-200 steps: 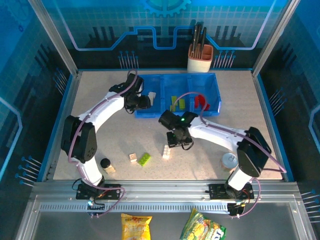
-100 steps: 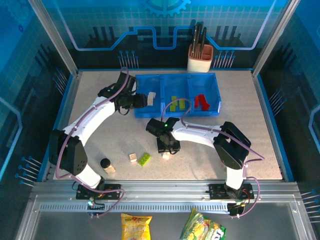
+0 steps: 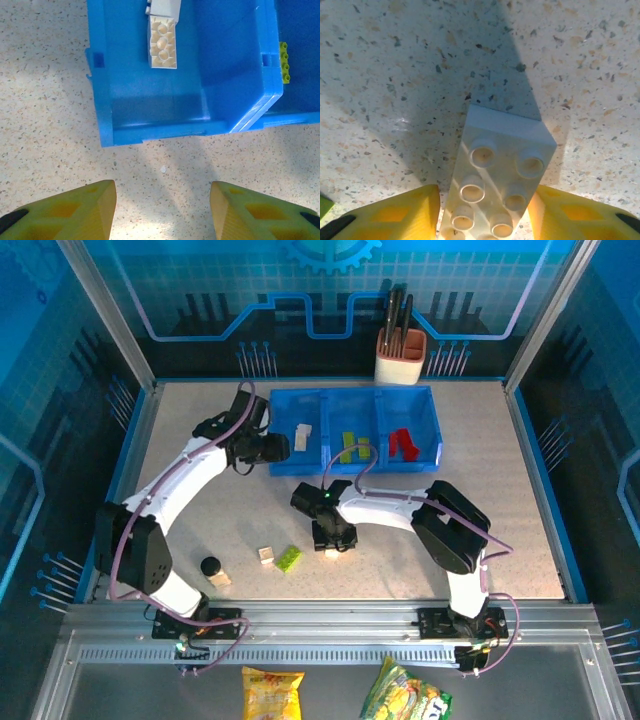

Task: Sort the legos into containers by color
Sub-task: Pick up the lego from the bottom-center of the table.

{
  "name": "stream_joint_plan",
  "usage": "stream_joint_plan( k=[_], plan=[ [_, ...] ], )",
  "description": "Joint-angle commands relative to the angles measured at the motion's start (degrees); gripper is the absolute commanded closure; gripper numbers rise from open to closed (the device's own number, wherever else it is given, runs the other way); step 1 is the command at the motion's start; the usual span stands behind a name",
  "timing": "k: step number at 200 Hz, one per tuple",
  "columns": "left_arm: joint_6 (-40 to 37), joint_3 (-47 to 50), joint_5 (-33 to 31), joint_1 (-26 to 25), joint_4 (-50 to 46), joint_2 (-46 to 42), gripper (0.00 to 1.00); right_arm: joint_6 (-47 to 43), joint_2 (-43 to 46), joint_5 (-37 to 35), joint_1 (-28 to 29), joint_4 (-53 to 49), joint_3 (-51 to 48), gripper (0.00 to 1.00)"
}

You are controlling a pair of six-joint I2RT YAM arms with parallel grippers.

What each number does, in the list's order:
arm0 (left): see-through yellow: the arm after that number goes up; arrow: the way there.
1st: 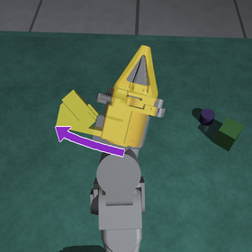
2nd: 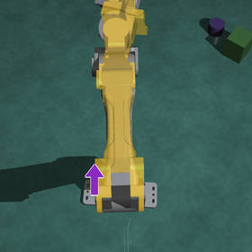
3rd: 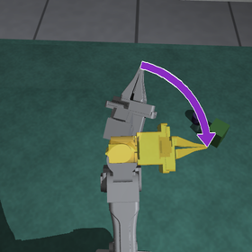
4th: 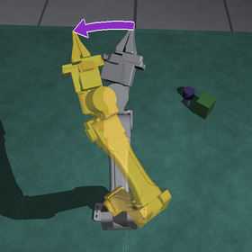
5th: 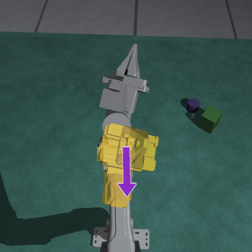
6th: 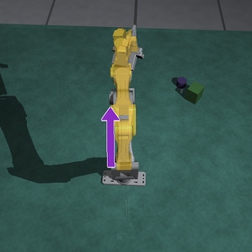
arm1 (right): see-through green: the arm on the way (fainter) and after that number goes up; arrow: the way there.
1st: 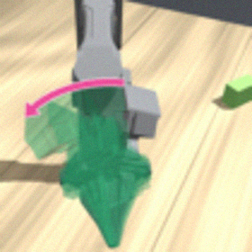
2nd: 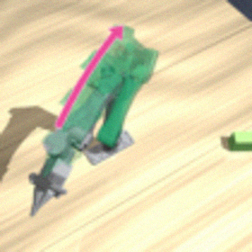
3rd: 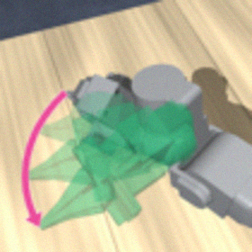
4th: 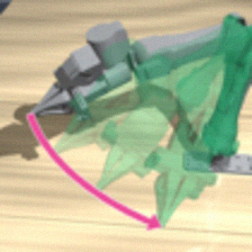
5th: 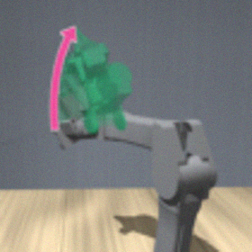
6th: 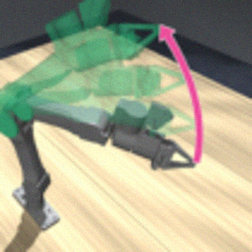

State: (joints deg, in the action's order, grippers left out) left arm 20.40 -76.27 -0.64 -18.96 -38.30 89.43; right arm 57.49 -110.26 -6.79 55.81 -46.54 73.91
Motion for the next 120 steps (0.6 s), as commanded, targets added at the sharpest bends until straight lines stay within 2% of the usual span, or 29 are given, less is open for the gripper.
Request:
stream_joint_plan(
  k=[1,29,120],
  plan=[
    [-1.0,1.6,-0.9,0.9,-0.9,-2.2,0.47,1.1,-1.4,0.8,-0.6,0.1,-0.5,0.53],
    [-0.6,3.2,-0.7,1.3,-0.6,-3.1,0.47,1.3,-1.2,0.7,-0.5,0.1,-0.7,0.57],
    [0.7,6.7,0.1,2.2,0.3,-5.7,0.47,0.1,0.3,-0.5,-0.4,-1.6,0.8,0.62]
  ],
)
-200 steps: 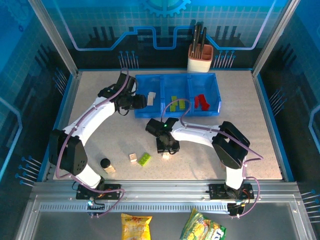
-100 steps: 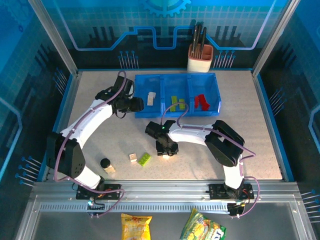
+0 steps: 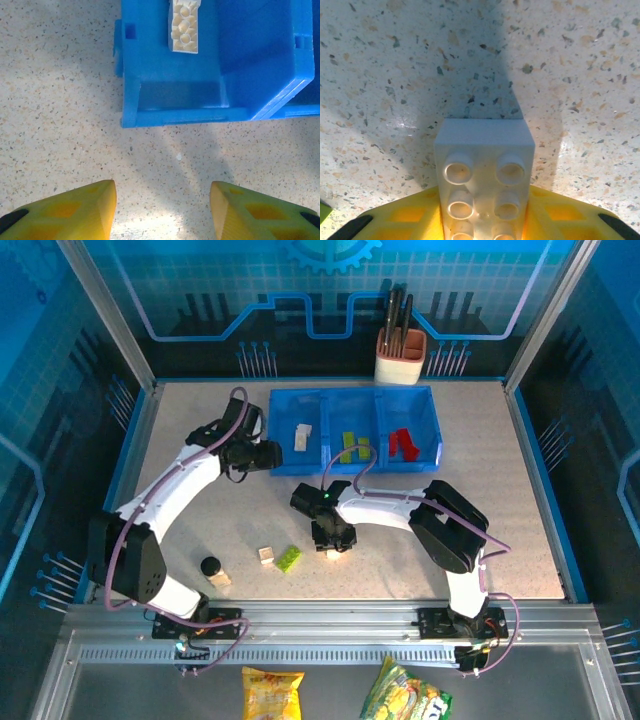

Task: Sort the legos into containers by color
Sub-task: Pick up the lego from the bottom-center of the table, then place the lego in the container.

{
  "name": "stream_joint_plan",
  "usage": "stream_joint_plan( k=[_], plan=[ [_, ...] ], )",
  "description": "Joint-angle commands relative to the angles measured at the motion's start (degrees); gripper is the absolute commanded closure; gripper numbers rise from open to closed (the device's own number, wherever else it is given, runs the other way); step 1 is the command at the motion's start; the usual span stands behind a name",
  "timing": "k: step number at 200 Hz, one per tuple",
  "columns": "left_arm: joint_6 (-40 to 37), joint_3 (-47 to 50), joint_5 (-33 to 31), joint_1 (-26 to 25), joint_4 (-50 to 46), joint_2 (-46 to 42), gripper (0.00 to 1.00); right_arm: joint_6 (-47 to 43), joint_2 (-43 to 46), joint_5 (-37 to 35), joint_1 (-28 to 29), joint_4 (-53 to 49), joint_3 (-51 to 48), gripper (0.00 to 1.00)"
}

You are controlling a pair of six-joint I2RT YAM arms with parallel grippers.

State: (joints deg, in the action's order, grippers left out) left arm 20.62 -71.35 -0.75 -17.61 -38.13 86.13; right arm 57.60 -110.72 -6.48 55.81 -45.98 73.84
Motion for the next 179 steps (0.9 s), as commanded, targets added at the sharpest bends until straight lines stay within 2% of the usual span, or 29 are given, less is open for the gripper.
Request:
stream_joint_plan(
  k=[1,80,179],
  plan=[
    [0.5,1.8,0.2,0.9,0.2,-2.4,0.47,0.0,0.8,-0.8,-0.4,-2.1,0.9,0.62],
    [4.0,12.9,3.9,1.2,3.4,-8.6,0.46,-4.2,-0.4,-2.0,-1.2,-4.3,7.4,0.64],
    [8.9,25.2,6.1,1.1,2.7,-16.5,0.46,-13.5,-8.2,-1.3,-6.0,-6.5,25.5,0.65]
  ],
)
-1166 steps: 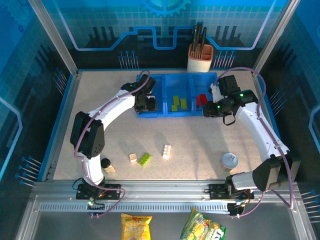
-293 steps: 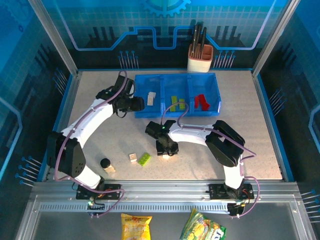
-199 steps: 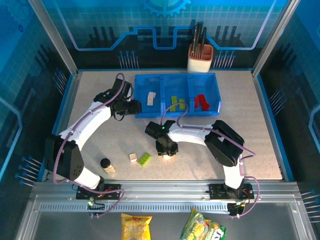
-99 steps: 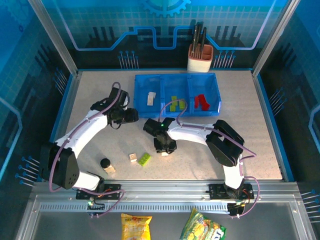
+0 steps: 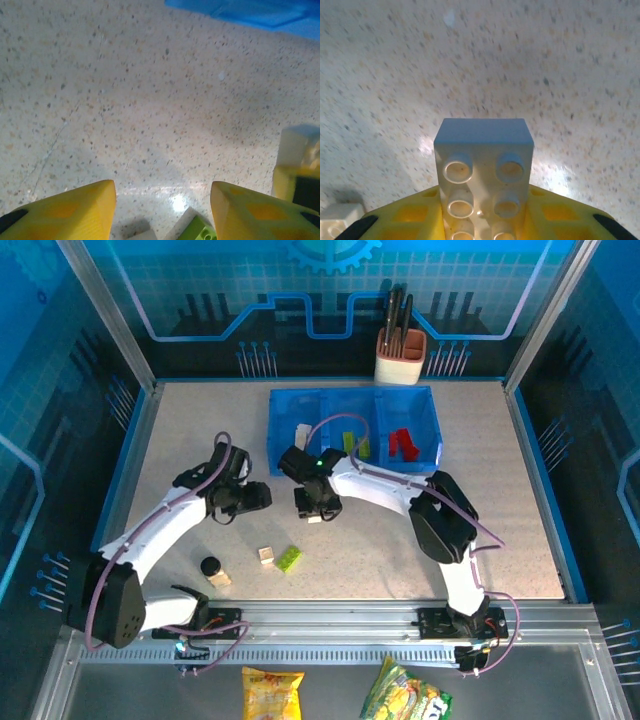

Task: Sort the legos into containers by color
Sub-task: Place the lego in the container.

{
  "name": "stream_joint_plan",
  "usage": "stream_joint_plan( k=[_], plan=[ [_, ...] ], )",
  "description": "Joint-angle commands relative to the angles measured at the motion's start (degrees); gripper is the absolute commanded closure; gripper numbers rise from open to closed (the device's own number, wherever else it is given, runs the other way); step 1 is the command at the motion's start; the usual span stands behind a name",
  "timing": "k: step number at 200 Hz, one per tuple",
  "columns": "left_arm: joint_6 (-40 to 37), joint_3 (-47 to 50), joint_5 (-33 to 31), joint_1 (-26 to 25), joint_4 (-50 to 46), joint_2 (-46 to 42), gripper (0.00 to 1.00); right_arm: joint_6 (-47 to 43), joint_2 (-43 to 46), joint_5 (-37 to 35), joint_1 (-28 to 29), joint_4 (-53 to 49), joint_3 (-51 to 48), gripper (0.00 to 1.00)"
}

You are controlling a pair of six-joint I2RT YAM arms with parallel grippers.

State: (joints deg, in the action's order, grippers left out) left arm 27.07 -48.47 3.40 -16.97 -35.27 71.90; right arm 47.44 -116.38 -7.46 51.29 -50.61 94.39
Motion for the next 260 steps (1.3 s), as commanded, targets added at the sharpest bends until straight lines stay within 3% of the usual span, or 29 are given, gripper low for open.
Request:
stream_joint_plan(
  k=[1,169,260],
  plan=[
    [2.6,2.4,2.0,0.4,-0.1,-2.3,0.46,-3.4,-2.6,-0.3,-1.6,-1.9,5.0,0.65],
    [9.5,11.6,2.2,-4.2,-3.8,-10.6,0.46,-11.9,-24.2,5.7,-9.9,-3.6,43.7,0.65],
    [11.8,11.5,1.1,-7.3,-5.5,-11.0,0.46,-9.5,-32.2,9.4,-13.1,5.2,47.0,0.65]
  ],
)
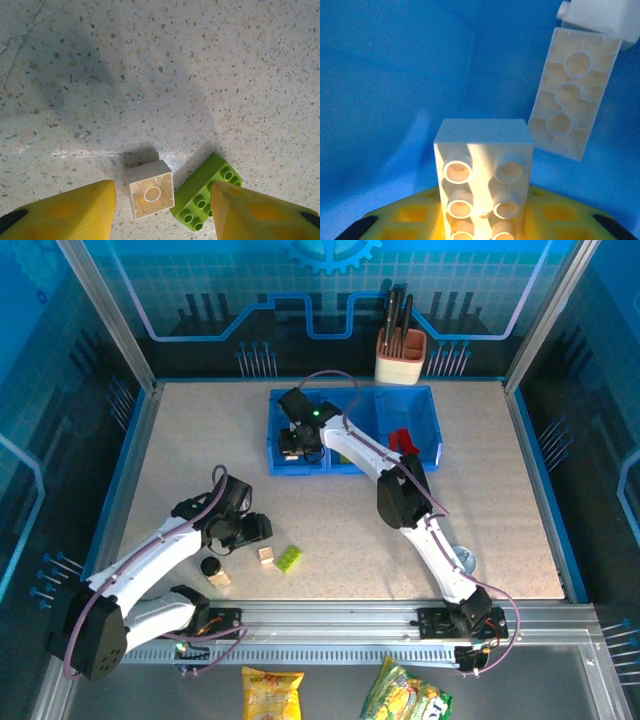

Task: Sort the legos into containers by color
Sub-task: Place the lego in the container.

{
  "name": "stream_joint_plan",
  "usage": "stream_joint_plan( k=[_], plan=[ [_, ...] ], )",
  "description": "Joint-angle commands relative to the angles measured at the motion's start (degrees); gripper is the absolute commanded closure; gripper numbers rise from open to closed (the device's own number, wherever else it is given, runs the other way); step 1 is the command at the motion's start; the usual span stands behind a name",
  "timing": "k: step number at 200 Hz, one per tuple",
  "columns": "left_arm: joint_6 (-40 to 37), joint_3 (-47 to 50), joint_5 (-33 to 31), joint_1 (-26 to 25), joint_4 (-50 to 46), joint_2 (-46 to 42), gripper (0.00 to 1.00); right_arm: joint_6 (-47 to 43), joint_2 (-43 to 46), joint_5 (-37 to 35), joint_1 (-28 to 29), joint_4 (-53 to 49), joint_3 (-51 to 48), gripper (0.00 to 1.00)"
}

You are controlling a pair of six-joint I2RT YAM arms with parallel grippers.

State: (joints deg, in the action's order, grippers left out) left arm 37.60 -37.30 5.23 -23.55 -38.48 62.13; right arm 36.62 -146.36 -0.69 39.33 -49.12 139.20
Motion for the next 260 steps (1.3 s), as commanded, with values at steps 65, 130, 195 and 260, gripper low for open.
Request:
stream_joint_plan(
  k=[65,130,195,260],
  plan=[
    [2.4,-0.4,-1.8,-2.3,-3.8,-0.9,0.46,3.4,-4.2,4.9,-1.8,8.1,2.2,0.62],
    [3.5,-0.8,-2.2,-4.0,-5.4,-0.8,0.46,2.6,-1.2,3.3,-1.5,7.7,0.8,0.56],
    [4.6,-1.2,-3.2,-5.6,-6.7,-0.2,0.46,0.8,5.0,1.9,-1.0,7.0,-2.7,0.57],
    [8.1,-0.6,-4.9,-8.5,-7.4,1.4,0.47,-0.3,12.1,0.9,-0.1,6.6,-7.3,0.57]
  ],
)
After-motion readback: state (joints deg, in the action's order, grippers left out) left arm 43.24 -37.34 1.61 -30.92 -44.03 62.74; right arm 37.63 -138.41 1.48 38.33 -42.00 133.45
